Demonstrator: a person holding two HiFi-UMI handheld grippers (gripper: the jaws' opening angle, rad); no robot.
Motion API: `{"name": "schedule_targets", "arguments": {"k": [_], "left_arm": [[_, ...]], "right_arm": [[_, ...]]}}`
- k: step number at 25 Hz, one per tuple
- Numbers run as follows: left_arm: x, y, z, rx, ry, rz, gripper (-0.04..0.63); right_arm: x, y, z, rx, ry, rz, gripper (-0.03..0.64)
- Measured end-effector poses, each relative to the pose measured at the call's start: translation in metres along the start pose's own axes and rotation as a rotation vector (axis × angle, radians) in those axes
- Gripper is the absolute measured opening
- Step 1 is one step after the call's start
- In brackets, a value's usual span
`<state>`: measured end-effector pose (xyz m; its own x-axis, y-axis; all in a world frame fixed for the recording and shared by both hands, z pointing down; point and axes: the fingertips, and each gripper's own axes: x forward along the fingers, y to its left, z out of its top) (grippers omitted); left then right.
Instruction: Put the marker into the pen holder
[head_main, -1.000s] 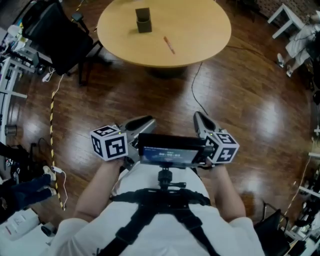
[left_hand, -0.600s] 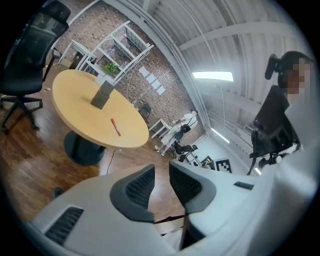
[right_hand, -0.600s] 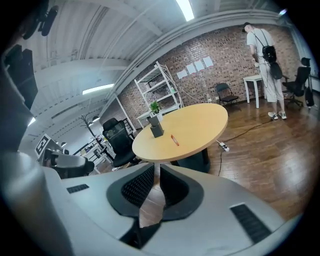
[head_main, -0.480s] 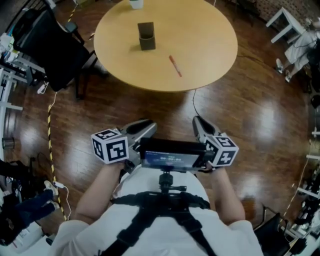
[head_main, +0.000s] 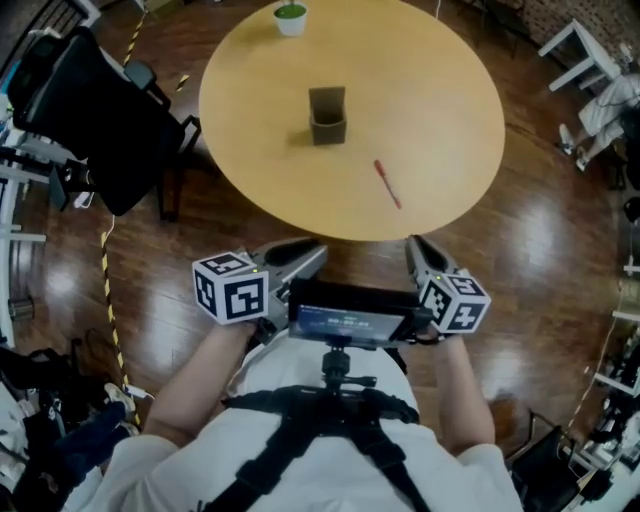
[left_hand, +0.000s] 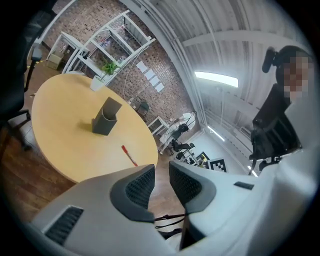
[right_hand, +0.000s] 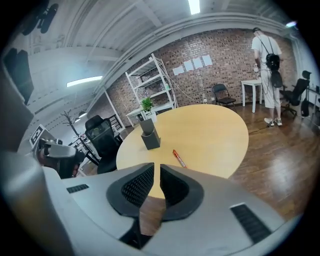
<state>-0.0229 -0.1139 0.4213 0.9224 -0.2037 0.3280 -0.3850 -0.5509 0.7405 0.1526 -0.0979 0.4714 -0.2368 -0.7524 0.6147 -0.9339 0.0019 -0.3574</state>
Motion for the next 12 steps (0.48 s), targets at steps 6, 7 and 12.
{"name": "schedule_targets", "arguments": {"k": [6, 7, 12], "left_arm": [[-0.01, 0.011, 0.027, 0.023, 0.002, -0.001, 0.098], [-0.01, 0.009, 0.027, 0.018, 0.0, -0.005, 0.098], [0.001, 0.002, 0.031, 0.009, -0.02, 0.001, 0.098]], "right_arm": [[0.017, 0.005, 0.03, -0.128, 0.024, -0.045, 0.046], [0.019, 0.004, 0.033, -0.164, 0.042, -0.046, 0.046], [0.038, -0.016, 0.043, -0.3, 0.148, -0.037, 0.054]]}}
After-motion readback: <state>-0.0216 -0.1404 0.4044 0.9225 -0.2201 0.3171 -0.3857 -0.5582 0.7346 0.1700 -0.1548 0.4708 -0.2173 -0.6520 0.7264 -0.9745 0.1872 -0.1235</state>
